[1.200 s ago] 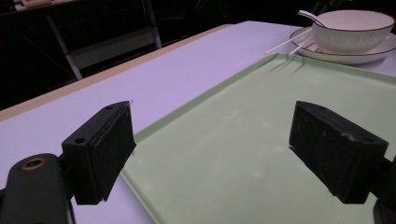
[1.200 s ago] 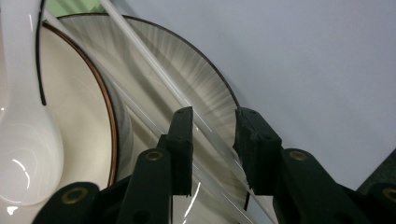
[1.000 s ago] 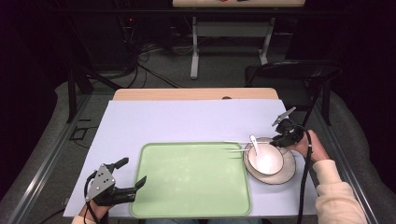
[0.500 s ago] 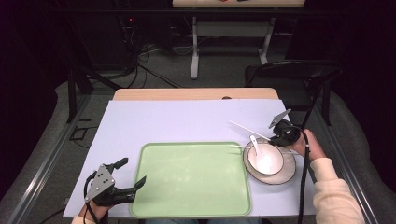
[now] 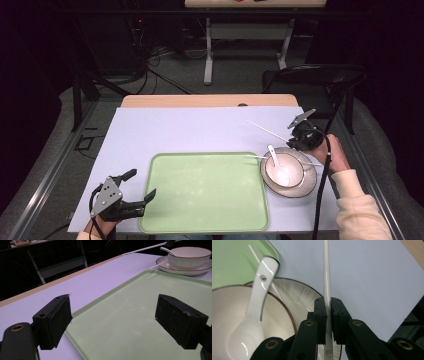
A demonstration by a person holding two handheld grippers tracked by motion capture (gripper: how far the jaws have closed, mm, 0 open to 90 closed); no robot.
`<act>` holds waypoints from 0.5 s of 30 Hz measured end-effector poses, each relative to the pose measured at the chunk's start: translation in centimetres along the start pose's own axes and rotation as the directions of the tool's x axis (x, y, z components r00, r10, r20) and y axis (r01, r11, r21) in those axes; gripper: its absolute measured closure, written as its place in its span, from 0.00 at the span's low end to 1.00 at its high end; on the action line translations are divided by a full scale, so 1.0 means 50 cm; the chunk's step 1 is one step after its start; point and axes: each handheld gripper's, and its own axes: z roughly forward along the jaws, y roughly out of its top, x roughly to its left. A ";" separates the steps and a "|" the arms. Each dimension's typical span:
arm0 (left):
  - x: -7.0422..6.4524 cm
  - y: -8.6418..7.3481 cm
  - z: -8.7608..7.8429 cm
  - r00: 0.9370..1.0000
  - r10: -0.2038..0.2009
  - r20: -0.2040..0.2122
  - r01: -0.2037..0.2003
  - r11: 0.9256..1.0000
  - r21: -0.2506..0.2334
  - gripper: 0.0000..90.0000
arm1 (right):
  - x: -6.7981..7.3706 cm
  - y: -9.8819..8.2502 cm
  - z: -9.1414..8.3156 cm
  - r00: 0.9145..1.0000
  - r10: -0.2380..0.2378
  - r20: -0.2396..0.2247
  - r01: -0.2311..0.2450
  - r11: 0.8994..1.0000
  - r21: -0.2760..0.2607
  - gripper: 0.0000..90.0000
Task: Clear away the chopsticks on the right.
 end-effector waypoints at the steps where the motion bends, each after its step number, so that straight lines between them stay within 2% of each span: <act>1: 0.000 0.000 0.000 1.000 0.000 0.000 0.000 1.000 0.000 0.15 | 0.008 0.007 -0.006 1.000 0.008 0.011 -0.008 1.000 0.002 0.93; 7: -0.001 -0.001 0.000 1.000 -0.004 -0.002 0.004 1.000 -0.007 0.15 | 0.055 0.036 -0.045 0.998 0.046 0.032 -0.046 0.999 -0.012 0.93; 15: -0.002 -0.001 -0.001 1.000 -0.001 -0.004 0.001 1.000 -0.011 0.15 | 0.122 0.057 -0.073 0.996 0.091 0.015 -0.091 0.996 -0.016 0.93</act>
